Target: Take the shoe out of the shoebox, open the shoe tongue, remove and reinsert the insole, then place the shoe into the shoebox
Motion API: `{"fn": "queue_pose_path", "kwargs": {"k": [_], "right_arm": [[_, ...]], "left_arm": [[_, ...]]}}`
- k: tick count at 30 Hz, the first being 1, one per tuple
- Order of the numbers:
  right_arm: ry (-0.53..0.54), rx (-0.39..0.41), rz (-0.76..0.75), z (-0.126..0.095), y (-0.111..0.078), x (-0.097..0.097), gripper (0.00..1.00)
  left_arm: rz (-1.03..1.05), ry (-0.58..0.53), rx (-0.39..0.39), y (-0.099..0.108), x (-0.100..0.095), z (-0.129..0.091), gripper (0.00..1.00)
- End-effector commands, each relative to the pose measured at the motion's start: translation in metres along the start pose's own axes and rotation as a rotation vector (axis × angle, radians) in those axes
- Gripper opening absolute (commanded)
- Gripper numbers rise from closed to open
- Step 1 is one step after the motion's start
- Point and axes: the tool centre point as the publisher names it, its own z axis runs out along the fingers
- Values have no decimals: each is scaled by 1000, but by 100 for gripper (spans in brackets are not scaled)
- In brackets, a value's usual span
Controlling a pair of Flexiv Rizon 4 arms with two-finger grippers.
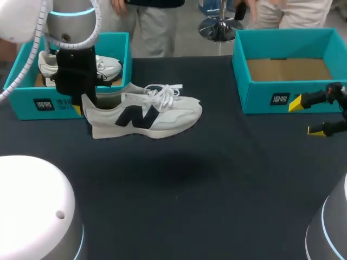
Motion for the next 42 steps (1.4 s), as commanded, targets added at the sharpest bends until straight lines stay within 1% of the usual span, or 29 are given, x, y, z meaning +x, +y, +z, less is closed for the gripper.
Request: {"fn": "queue_pose_path", "kwargs": {"k": [1,2,6,8,9,11,16,18,30,32,34,35,37,42], "right_arm": [[-2,-3,1,0,-2,0,100],[-2,-3,1,0,-2,0,100],[-2,-3,1,0,-2,0,100],[-2,-3,1,0,-2,0,100],[-2,-3,1,0,-2,0,100],[-2,-3,1,0,-2,0,100],[-2,-3,1,0,-2,0,100],[-2,-3,1,0,-2,0,100],[-2,-3,1,0,-2,0,100],[-2,-3,1,0,-2,0,100],[-2,-3,1,0,-2,0,100],[-2,-3,1,0,-2,0,100],[-2,-3,1,0,-2,0,100],[-2,-3,1,0,-2,0,100]], "left_arm": [[-15,6,-24,-14,-18,-11,0],[-41,15,-16,-16,-22,-13,0],[-28,43,-33,-22,-45,-16,0],[-13,56,-24,-25,-53,-18,0],[-11,61,-34,-26,-56,-18,0],[-10,74,-30,-29,-63,-19,0],[-18,92,-32,-33,-72,-17,0],[-51,106,-36,-35,-73,-17,0],[-51,106,-36,-35,-73,-17,0],[-53,100,-29,-33,-72,-10,0],[-49,92,-44,-32,-72,-4,0],[-43,94,-40,-31,-72,1,0],[-35,90,-62,-30,-71,8,0],[-34,95,-73,-21,-72,35,0]]}}
